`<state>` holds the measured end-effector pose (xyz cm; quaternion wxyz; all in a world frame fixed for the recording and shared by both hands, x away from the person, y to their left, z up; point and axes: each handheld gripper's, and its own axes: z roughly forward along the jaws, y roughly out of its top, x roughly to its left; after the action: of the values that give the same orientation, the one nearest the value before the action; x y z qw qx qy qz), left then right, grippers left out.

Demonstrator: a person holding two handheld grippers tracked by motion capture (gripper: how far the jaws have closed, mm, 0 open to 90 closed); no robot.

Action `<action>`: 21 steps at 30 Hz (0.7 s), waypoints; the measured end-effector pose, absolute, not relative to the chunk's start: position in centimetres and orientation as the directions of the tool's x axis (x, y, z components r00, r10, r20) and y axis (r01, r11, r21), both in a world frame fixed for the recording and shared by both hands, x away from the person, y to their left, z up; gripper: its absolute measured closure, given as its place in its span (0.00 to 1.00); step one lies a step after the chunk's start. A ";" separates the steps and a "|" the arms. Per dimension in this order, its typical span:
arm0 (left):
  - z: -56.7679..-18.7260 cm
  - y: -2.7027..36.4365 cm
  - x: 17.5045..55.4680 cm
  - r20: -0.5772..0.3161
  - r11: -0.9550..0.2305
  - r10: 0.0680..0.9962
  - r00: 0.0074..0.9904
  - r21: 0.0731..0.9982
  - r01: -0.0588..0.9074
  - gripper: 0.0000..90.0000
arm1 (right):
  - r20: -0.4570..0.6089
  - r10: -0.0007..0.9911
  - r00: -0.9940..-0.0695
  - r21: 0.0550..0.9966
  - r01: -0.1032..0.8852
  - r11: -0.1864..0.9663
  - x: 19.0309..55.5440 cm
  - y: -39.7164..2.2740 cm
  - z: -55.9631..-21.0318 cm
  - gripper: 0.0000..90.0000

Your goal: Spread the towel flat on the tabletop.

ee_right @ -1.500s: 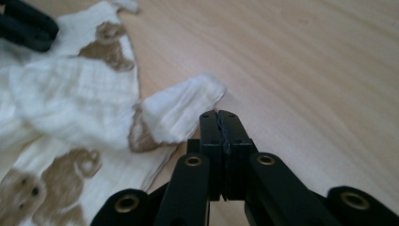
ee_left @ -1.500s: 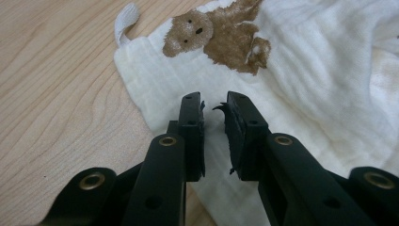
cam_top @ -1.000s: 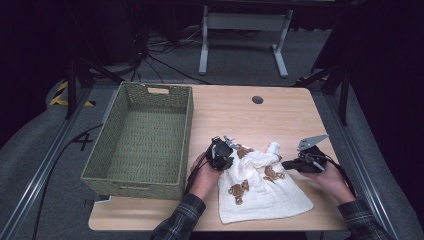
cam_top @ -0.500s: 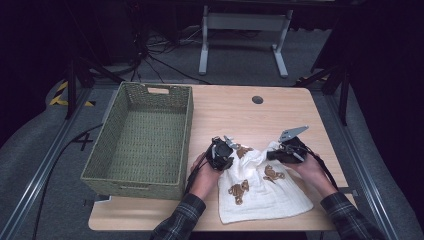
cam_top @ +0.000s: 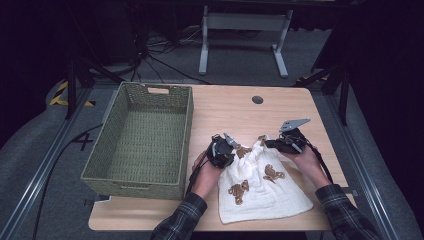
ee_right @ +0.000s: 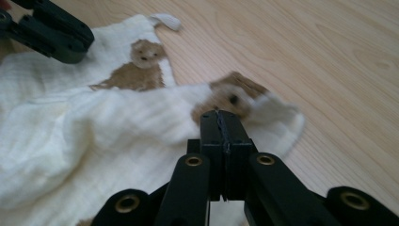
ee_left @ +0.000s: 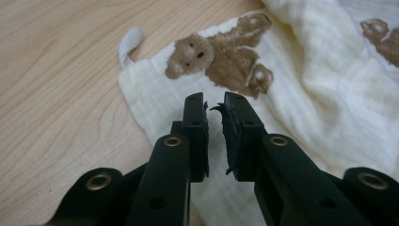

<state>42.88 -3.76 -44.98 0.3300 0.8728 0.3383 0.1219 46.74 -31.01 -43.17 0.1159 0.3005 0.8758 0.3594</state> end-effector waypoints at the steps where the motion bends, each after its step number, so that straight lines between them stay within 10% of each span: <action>1: -44.9 -3.8 43.0 -0.001 -0.553 0.675 0.738 0.662 0.506 0.89 | 0.018 0.618 -0.786 0.692 0.456 0.559 46.9 -31.5 -43.3 1.00; 21: -45.7 -4.1 44.8 -0.014 -0.534 0.702 0.712 0.651 0.540 0.94 | -0.011 0.655 -0.755 0.601 0.519 0.608 45.5 -34.7 -44.4 1.00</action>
<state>44.80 -4.09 -45.66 0.3238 0.8666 0.3583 0.1258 45.51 -34.68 -44.37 0.1157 0.3302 0.8892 0.2947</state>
